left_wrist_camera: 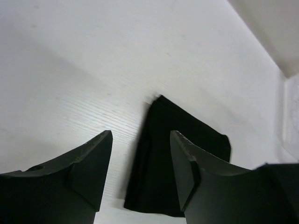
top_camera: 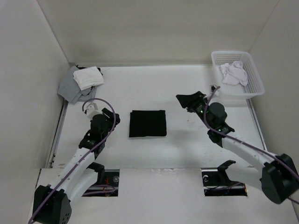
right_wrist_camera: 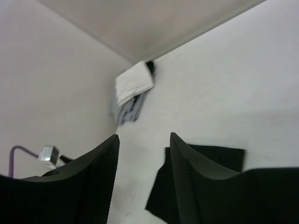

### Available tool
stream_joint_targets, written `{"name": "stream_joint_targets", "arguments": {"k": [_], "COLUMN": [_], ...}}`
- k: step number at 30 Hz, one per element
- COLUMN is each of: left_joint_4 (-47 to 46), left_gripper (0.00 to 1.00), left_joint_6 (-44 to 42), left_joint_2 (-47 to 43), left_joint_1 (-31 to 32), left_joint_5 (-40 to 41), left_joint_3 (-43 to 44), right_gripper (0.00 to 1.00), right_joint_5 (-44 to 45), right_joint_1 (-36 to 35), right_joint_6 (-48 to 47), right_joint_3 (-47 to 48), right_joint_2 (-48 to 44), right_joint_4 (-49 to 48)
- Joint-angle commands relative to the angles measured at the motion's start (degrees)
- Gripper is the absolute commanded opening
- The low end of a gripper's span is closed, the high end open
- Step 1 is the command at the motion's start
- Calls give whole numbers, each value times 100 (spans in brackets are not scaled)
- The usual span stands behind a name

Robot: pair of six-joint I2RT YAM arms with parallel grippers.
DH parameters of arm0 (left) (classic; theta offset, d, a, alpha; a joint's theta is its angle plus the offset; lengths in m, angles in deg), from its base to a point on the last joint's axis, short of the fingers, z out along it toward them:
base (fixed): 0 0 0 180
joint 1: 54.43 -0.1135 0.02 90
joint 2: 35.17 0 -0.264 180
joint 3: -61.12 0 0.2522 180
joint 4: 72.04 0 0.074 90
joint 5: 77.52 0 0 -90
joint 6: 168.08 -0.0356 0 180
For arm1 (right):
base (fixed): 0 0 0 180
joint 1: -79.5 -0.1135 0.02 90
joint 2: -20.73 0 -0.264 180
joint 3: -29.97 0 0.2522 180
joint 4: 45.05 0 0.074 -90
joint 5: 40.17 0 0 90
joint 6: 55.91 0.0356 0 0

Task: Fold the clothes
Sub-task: Fold the tank top

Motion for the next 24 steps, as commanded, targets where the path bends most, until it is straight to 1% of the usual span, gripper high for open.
{"name": "stream_joint_targets", "arguments": {"k": [1, 4, 6, 9, 13, 16, 20, 22, 24], "left_joint_4": [612, 604, 542, 463, 393, 182, 129, 23, 41], "left_gripper": [51, 51, 51, 51, 51, 51, 50, 49, 51], "left_joint_6": [-186, -152, -99, -133, -213, -239, -371, -415, -485], "left_joint_2": [270, 560, 718, 920, 1018, 974, 1009, 1079, 1219], "left_joint_1": [-456, -791, -870, -853, -800, -747, -660, -554, -423], "left_joint_5": [-69, -315, -394, -360, -351, -351, -351, -333, -315], "left_joint_3": [262, 245, 236, 288, 333, 254, 280, 280, 376], "right_gripper": [53, 55, 55, 55, 55, 55, 55, 55, 54], "right_joint_5": [1218, 1720, 1870, 1941, 1879, 1923, 1932, 1932, 1924], "right_joint_1": [248, 495, 609, 759, 681, 557, 557, 548, 548], "right_joint_6": [-611, -709, -718, -648, -744, -823, -841, -841, -841], "right_joint_3": [-510, -932, -1169, -1425, -1320, -1302, -1293, -1293, -1285], "right_joint_2": [-749, -1225, -1270, -1060, -910, -918, -945, -919, -884], "right_joint_4": [1038, 1181, 1032, 707, 680, 671, 706, 680, 680]}}
